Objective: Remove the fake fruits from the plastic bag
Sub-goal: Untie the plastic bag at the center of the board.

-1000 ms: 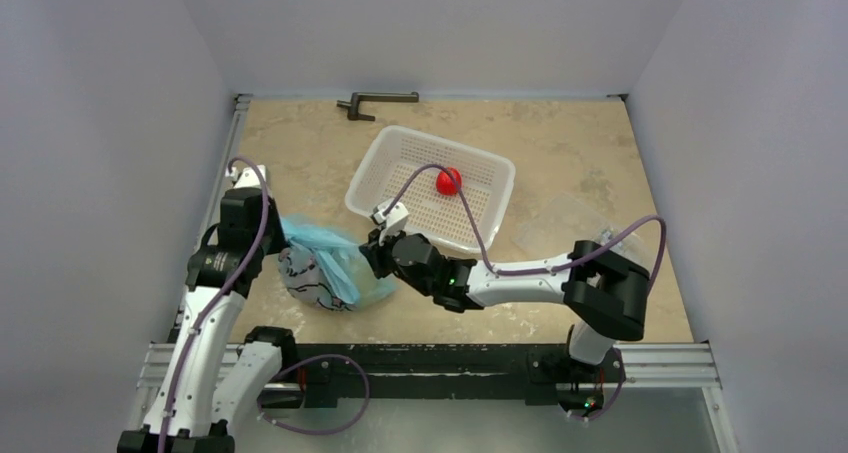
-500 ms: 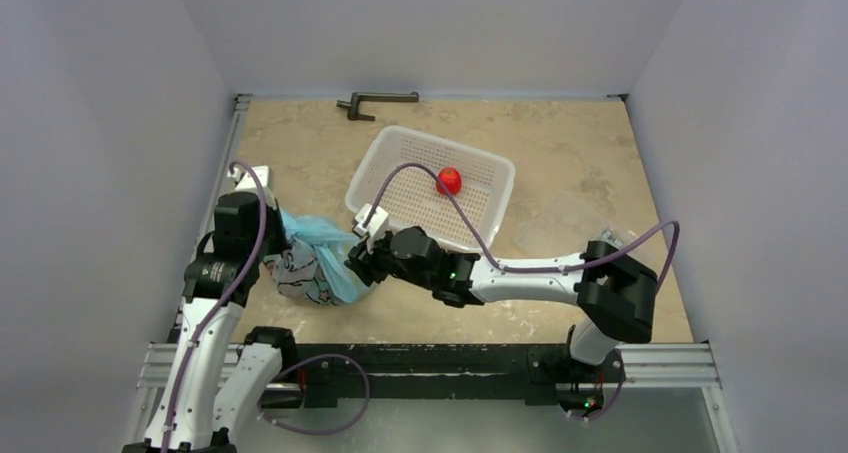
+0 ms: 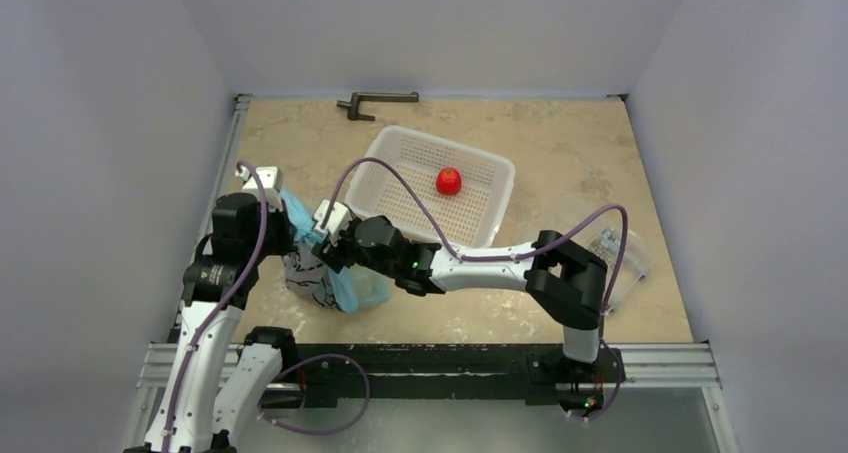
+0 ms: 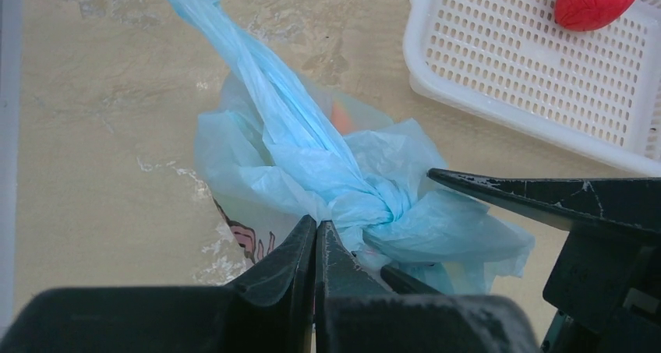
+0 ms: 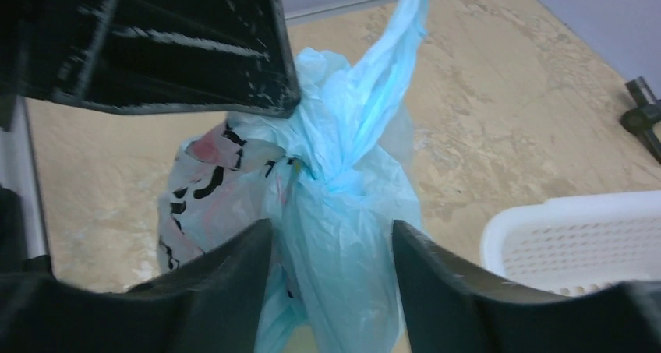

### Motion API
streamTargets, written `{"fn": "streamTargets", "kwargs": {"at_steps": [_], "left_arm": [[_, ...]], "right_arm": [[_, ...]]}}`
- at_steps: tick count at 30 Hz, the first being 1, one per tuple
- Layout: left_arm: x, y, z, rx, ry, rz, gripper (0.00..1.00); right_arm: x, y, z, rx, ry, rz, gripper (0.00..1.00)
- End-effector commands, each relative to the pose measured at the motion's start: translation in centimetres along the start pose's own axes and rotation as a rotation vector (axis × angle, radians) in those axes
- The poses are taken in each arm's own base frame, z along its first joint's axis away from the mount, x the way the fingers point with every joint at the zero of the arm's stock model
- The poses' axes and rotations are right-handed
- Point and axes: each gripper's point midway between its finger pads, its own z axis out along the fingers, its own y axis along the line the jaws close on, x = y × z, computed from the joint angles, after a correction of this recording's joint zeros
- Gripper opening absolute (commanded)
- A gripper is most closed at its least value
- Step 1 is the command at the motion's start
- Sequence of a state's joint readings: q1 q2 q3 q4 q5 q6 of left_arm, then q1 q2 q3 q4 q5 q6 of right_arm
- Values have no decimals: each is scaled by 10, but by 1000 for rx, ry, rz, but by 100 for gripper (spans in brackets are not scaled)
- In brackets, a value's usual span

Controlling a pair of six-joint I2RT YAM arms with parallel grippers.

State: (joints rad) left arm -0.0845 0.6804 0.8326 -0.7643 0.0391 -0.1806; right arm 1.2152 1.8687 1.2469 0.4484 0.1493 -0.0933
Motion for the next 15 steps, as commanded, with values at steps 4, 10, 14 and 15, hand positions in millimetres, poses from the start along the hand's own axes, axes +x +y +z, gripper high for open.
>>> {"fn": "streamTargets", "kwargs": {"at_steps": [4, 10, 14, 15], "left_arm": [[-14, 19, -1, -116, -71, -38, 0], [-9, 44, 0, -263, -53, -66, 0], [-5, 65, -5, -393, -48, -93, 0], [-4, 68, -7, -414, -49, -97, 0]], "right_arm": [[-30, -32, -3, 155, -83, 3, 28], [-32, -38, -13, 190, -106, 67, 0], [-31, -39, -25, 198, -120, 133, 0], [-28, -37, -27, 194, -116, 157, 0]]}}
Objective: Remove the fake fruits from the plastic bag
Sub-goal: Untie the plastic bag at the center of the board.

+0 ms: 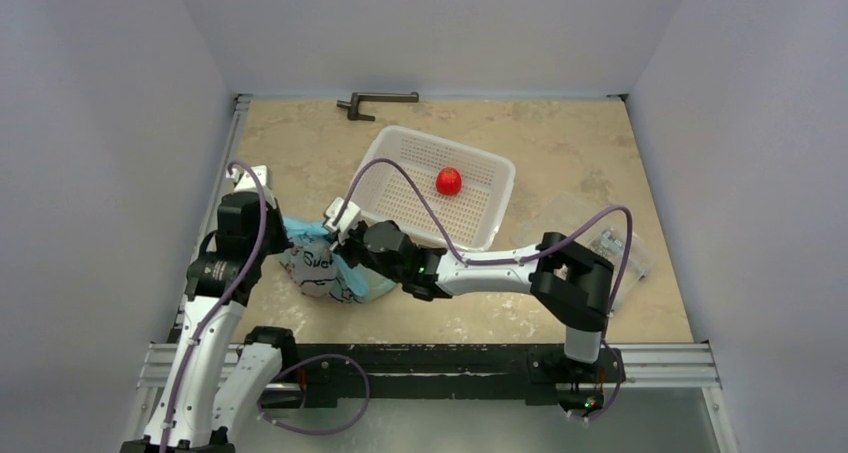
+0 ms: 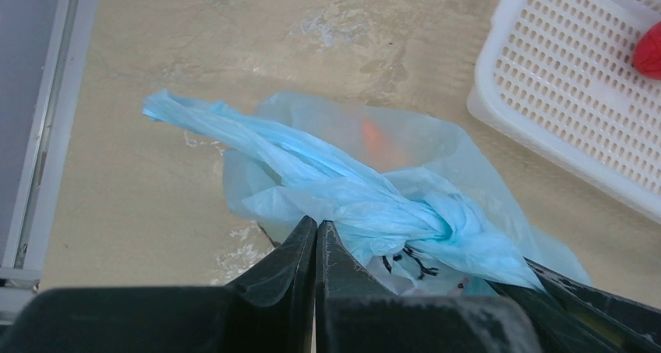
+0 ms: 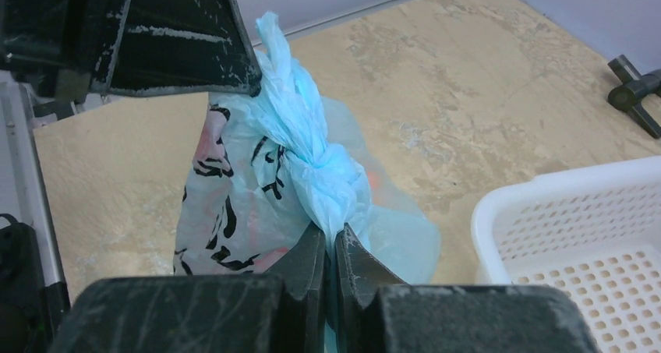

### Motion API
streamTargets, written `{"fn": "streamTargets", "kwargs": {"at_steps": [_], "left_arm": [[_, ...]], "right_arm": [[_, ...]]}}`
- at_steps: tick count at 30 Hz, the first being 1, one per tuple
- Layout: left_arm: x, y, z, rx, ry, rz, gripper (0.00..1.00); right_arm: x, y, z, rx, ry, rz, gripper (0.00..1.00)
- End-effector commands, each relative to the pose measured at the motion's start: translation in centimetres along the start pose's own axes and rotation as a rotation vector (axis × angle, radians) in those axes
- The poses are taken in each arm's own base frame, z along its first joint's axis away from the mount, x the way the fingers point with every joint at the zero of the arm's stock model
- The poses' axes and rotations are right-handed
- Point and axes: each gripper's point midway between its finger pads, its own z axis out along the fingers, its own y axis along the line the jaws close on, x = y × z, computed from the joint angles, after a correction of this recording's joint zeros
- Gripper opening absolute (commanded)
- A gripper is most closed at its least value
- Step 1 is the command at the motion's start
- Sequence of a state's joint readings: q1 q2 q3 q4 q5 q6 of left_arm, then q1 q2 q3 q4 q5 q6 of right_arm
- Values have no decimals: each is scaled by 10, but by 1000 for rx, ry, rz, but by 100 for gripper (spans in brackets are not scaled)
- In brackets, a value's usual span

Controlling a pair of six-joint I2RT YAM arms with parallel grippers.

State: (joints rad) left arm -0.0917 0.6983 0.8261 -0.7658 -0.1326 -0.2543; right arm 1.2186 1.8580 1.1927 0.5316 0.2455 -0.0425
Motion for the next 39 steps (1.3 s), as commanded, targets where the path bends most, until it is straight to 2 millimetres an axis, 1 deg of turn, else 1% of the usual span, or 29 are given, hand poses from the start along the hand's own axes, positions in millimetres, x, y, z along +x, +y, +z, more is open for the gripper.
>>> {"fn": "streamTargets", "kwargs": {"at_steps": [1, 5, 13, 14, 16, 19, 20, 22, 23, 29, 31, 33, 36, 39], "left_arm": [[-9, 45, -5, -257, -59, -37, 0], [-11, 44, -7, -246, -83, -42, 0], [-22, 38, -17, -195, -172, -61, 0], [-24, 37, -19, -185, -180, -61, 0], [-27, 31, -22, -150, -195, -54, 0], [-32, 9, -26, -15, -203, -2, 0], [-33, 1, -27, 31, -205, 14, 3], [-34, -14, -27, 114, -204, 44, 22], [-33, -19, -27, 143, -197, 54, 29], [-29, -45, -21, 283, -144, 81, 47], [-28, -49, -19, 301, -132, 82, 60], [-27, -51, -16, 306, -121, 87, 66], [-22, -54, -10, 310, -89, 93, 84], [-17, -57, -4, 311, -45, 109, 92]], "right_arm": [[-30, -21, -22, 77, -75, 114, 0], [-18, -9, -32, 8, -49, 154, 0], [-11, -11, -56, -2, -63, 207, 0], [-10, -8, -59, -17, -57, 213, 0], [-8, -4, -63, -42, -55, 217, 0], [-8, 1, -62, -76, -50, 191, 0], [-8, 2, -61, -84, -46, 186, 0], [-10, 5, -60, -96, -44, 183, 0], [-11, 5, -59, -99, -47, 183, 0], [-11, 8, -56, -113, -31, 163, 0], [-11, 10, -55, -123, -25, 159, 0], [-11, 11, -56, -127, -23, 156, 0], [-10, 13, -56, -140, -21, 154, 0], [-10, 15, -55, -152, -19, 154, 0]]}}
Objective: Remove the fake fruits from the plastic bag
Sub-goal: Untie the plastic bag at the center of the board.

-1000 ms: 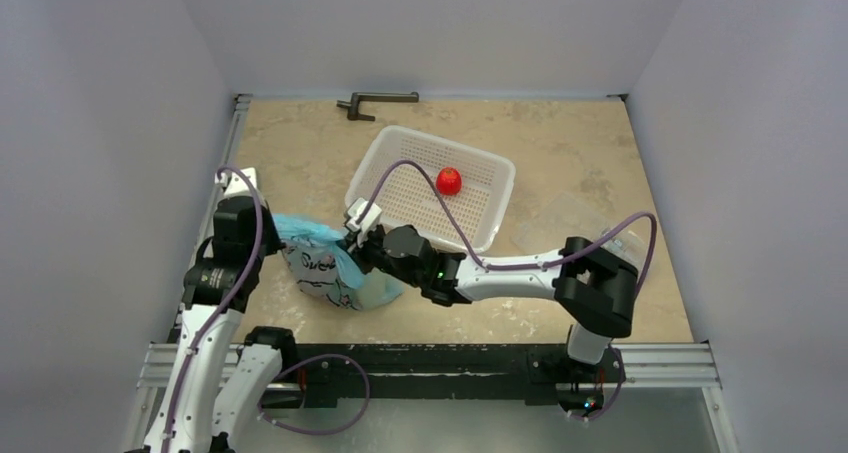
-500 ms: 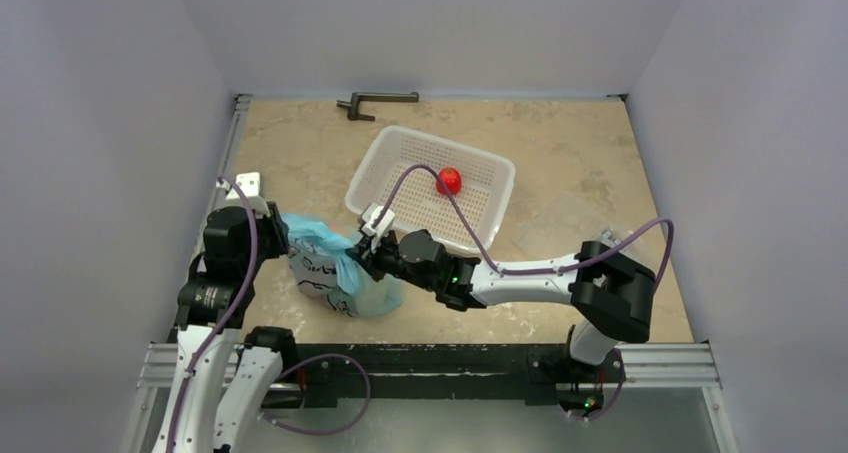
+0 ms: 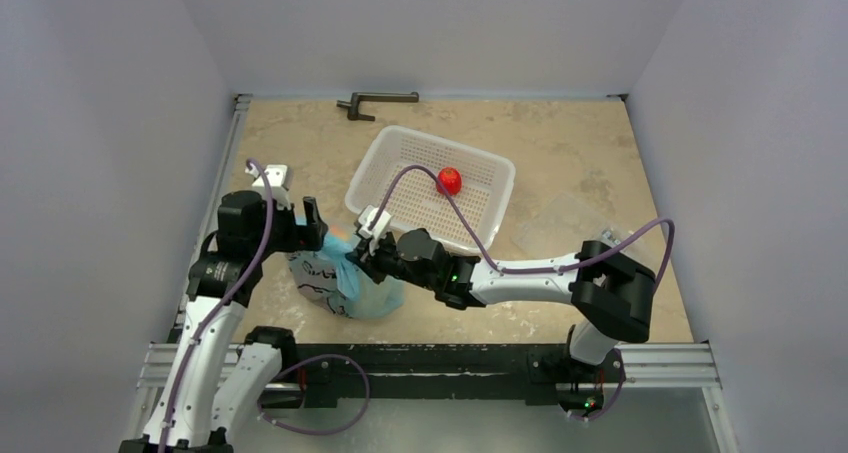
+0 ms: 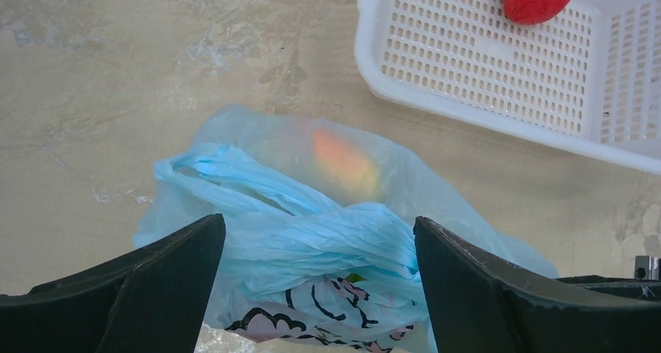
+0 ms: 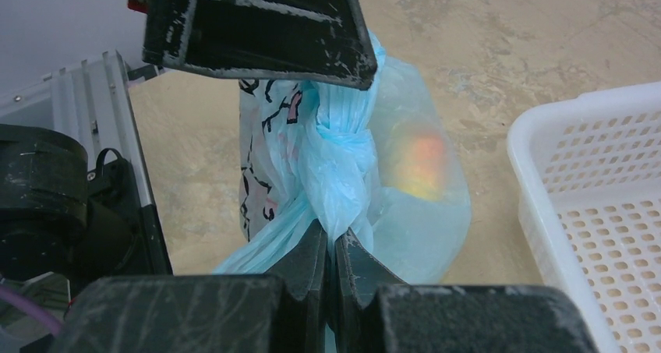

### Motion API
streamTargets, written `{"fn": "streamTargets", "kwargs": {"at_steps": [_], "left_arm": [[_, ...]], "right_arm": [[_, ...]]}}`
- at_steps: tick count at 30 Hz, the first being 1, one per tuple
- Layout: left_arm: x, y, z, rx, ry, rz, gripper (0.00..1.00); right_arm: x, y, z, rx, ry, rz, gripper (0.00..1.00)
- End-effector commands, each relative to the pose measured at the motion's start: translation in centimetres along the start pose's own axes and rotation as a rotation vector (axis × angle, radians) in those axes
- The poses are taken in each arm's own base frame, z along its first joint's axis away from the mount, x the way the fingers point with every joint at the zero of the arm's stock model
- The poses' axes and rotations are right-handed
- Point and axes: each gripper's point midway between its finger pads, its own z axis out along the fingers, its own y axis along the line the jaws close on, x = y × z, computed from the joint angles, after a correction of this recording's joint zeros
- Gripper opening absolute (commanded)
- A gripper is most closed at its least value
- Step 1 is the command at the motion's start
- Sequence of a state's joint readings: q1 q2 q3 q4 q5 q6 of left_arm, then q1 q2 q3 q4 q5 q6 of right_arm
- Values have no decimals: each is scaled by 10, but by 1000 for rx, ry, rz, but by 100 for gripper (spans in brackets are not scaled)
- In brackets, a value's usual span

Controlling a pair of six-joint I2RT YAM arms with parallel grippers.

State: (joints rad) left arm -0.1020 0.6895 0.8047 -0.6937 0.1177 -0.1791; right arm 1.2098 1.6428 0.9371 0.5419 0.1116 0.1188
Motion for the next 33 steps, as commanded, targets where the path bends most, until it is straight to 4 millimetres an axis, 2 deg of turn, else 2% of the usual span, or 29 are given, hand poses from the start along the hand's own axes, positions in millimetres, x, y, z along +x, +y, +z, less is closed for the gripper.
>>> {"fn": "streamTargets", "kwargs": {"at_steps": [1, 8, 9, 11, 16, 18, 22, 27, 30, 33], "left_arm": [[-14, -13, 5, 51, -12, 41, 93], [-3, -19, 11, 71, 65, 88, 76], [-3, -19, 10, 68, 65, 90, 71], [-4, -16, 9, 51, 63, 93, 56], [-12, 7, -2, -86, 10, 81, 23], [-16, 18, -9, -152, -24, 67, 1], [-24, 49, -31, -345, -107, 10, 0], [-30, 95, -79, -640, -278, -123, 0], [-33, 103, -97, -683, -373, -178, 0], [-36, 96, -96, -626, -414, -174, 0]], "right_arm": [[-25, 8, 6, -36, -50, -5, 0], [-30, 6, 7, -25, -60, -7, 0], [-30, 6, 7, -24, -60, -8, 0], [-32, 5, 7, -16, -63, -7, 0], [-33, -2, 6, 26, -73, 6, 0], [-32, -5, 4, 40, -72, 27, 0], [-26, -13, -4, 93, -67, 83, 0], [-8, -29, -23, 190, -69, 273, 0], [-9, -27, -30, 177, -94, 382, 0], [-8, -20, -24, 143, -68, 382, 0]]}}
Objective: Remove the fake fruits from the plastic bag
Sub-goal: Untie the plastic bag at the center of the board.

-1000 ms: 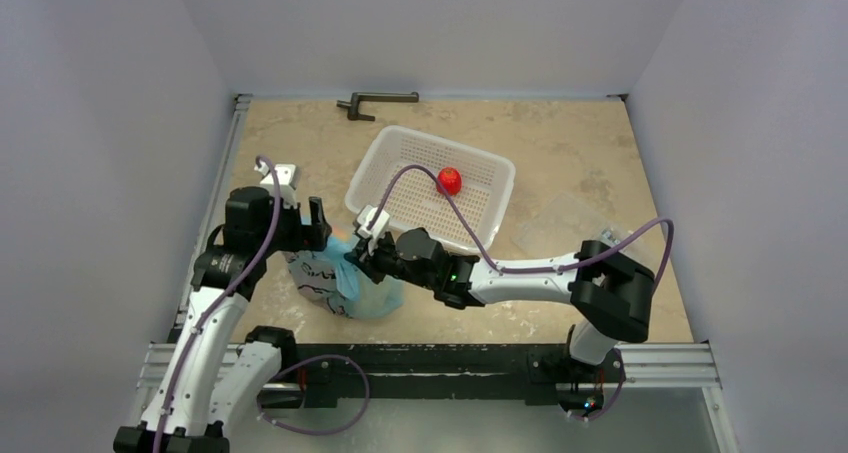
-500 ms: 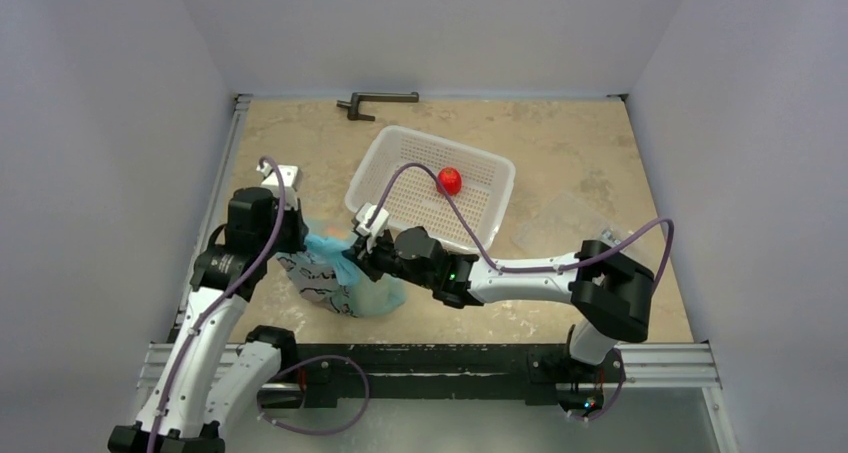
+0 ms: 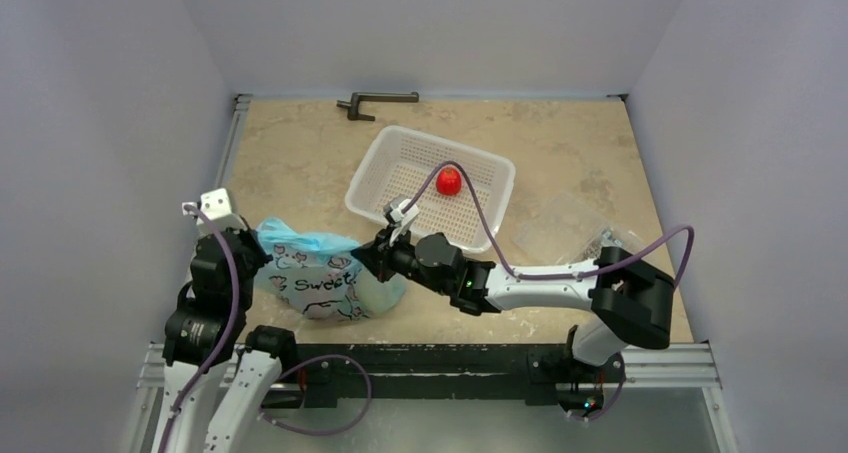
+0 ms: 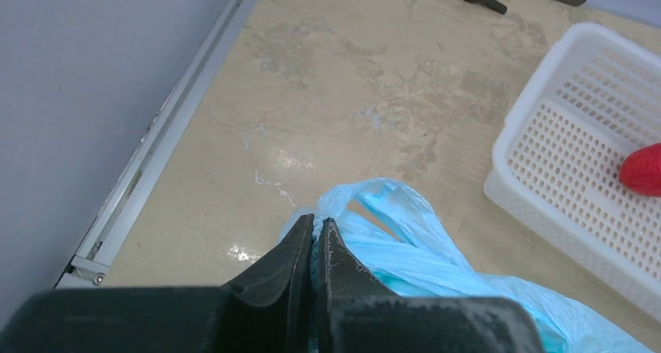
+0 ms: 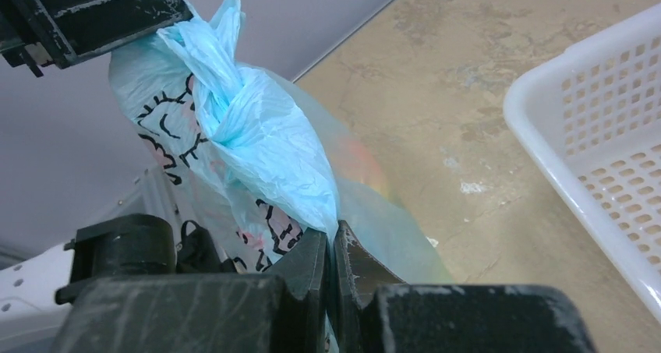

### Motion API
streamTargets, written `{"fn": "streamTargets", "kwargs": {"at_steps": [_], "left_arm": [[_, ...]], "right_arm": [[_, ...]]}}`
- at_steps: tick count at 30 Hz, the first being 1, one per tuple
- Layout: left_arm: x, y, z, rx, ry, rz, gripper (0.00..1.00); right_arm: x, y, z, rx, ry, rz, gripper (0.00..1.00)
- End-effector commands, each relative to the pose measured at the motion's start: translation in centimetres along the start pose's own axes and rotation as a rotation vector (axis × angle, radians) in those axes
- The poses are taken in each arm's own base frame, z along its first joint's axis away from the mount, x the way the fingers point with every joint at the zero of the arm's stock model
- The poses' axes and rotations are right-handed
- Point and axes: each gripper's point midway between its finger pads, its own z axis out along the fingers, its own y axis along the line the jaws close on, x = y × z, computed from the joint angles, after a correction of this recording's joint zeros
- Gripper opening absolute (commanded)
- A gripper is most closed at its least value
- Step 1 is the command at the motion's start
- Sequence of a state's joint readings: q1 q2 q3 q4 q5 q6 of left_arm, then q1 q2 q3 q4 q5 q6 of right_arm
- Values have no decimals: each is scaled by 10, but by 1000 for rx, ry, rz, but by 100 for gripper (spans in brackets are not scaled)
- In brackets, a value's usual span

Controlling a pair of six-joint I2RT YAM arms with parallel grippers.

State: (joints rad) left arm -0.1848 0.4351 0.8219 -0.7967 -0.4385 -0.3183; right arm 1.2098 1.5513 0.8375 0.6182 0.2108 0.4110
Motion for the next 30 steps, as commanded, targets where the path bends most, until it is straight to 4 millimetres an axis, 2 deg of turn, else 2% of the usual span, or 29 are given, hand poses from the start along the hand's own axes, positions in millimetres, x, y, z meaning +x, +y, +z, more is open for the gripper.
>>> {"fn": "streamTargets", "kwargs": {"at_steps": [1, 3, 4, 6, 9, 13, 17, 21, 26, 28, 30], "left_arm": [[-27, 31, -5, -156, -149, -54, 0], [-26, 16, -3, -75, -142, -37, 0], [-25, 8, -1, -35, -135, -25, 0], [-24, -3, 1, 24, -117, -8, 0], [-22, -14, 3, 79, -97, 10, 0], [-22, -22, 3, 122, -98, 17, 0], [-20, -26, 4, 144, -89, 24, 0], [-19, -36, 4, 194, -76, 35, 0], [-20, -36, 3, 201, -88, 36, 0], [-20, -34, 3, 194, -90, 35, 0], [-21, -29, 2, 161, -95, 25, 0]], "right_arm": [[6, -15, 2, 70, 36, 50, 0], [7, -12, 7, 53, 70, -20, 2], [7, -9, 8, 33, 82, -60, 9], [3, -1, 11, -19, 96, -153, 29], [-3, 0, 15, -35, 133, -307, 49], [-21, 3, 23, -32, 117, -401, 64], [-33, 14, 36, -54, 101, -451, 72], [-38, 32, 50, -98, 90, -466, 76], [-45, 33, 67, -57, 83, -455, 74], [-43, 33, 71, -56, 88, -447, 66], [-44, 32, 72, -41, 86, -435, 52]]}}
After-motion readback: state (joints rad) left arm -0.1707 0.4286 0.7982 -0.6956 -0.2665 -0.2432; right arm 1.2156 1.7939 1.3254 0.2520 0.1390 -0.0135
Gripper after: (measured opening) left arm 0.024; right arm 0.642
